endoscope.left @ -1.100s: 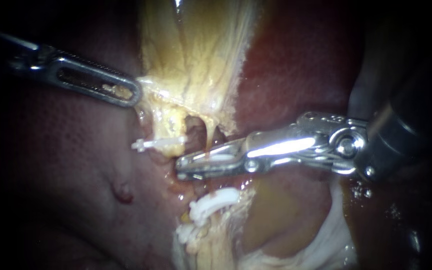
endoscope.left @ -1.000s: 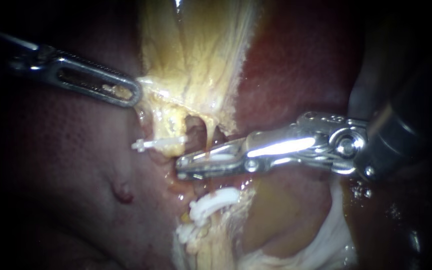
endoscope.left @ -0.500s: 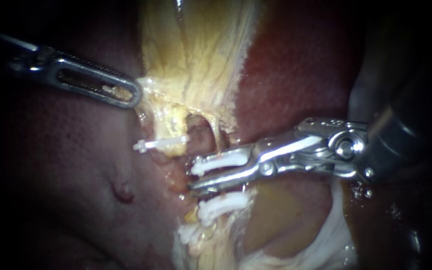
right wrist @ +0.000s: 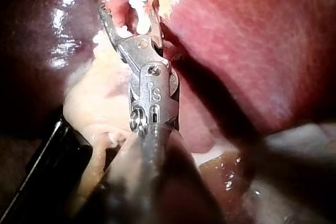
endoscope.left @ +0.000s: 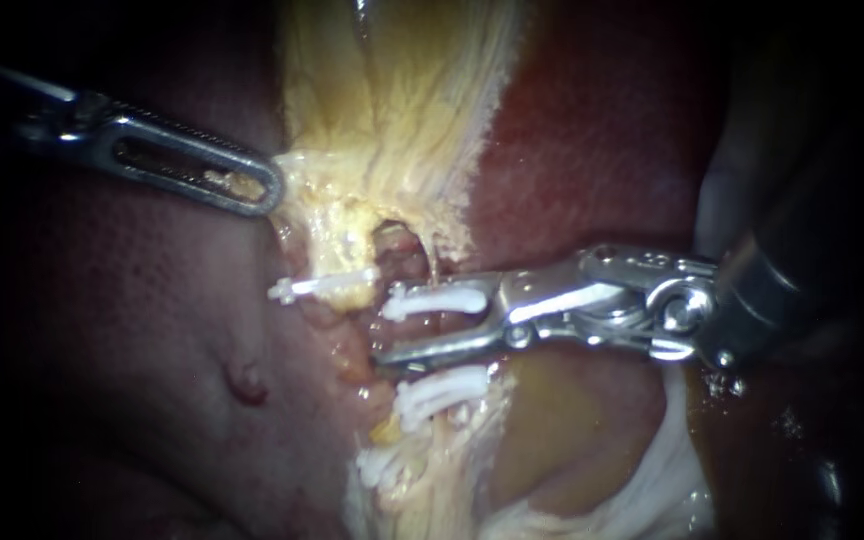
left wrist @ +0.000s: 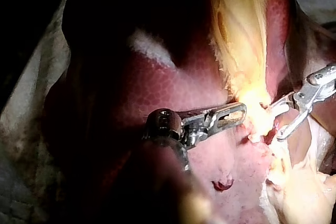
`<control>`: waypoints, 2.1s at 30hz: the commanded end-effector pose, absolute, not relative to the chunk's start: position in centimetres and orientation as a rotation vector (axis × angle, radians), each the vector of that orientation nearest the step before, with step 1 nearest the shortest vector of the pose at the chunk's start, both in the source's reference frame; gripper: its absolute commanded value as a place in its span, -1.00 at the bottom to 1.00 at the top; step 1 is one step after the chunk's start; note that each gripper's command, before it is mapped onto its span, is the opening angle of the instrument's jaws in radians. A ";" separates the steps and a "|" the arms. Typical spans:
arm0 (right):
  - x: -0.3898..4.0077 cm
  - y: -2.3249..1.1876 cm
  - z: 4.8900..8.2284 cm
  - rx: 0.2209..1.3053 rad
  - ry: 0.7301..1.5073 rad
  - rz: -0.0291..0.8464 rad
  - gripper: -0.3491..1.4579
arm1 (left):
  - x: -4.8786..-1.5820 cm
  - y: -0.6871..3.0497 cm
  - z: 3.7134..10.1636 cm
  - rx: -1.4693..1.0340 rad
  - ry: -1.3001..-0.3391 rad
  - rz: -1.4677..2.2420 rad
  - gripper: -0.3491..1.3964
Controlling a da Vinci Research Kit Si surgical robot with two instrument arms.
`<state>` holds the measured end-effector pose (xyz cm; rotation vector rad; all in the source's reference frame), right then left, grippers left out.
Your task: Going back third clip right tube
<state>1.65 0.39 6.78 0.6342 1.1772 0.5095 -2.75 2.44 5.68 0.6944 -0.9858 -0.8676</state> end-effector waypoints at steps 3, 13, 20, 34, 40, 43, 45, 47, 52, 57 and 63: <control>1.59 0.42 6.80 0.596 1.187 0.474 -0.06 | -2.75 2.44 5.68 0.695 -0.986 -0.868 -1.00; 1.32 0.41 6.70 0.530 1.215 0.364 -0.06 | -2.73 2.43 5.67 0.695 -0.986 -0.867 -1.00; 0.89 0.42 6.49 0.490 1.241 0.267 -0.06 | -2.72 2.43 5.67 0.695 -0.986 -0.866 -1.00; 0.50 0.47 6.25 0.445 1.254 0.209 -0.06 | -2.76 2.39 5.71 0.689 -0.986 -0.868 -1.00; 0.46 0.52 6.20 0.441 1.256 0.202 -0.06 | -2.94 2.28 5.84 0.693 -0.986 -0.858 -1.00; 0.42 0.55 6.17 0.436 1.258 0.193 -0.06 | -3.08 2.25 5.92 0.698 -0.983 -0.851 -1.00; 0.39 0.56 6.16 0.434 1.259 0.189 -0.06 | -3.17 2.22 5.97 0.706 -0.983 -0.843 -1.00; 0.38 0.58 6.14 0.435 1.259 0.190 -0.06 | -3.26 2.18 6.03 0.711 -0.983 -0.835 -1.00; 0.36 0.58 6.11 0.433 1.261 0.185 -0.06 | -3.42 2.11 6.18 0.718 -0.980 -0.821 -1.00; 0.35 0.57 6.09 0.433 1.261 0.185 -0.06 | -3.49 2.12 6.27 0.715 -0.978 -0.818 -1.00; 0.35 0.57 6.08 0.430 1.262 0.179 -0.06 | -3.50 2.12 6.31 0.713 -0.978 -0.818 -1.00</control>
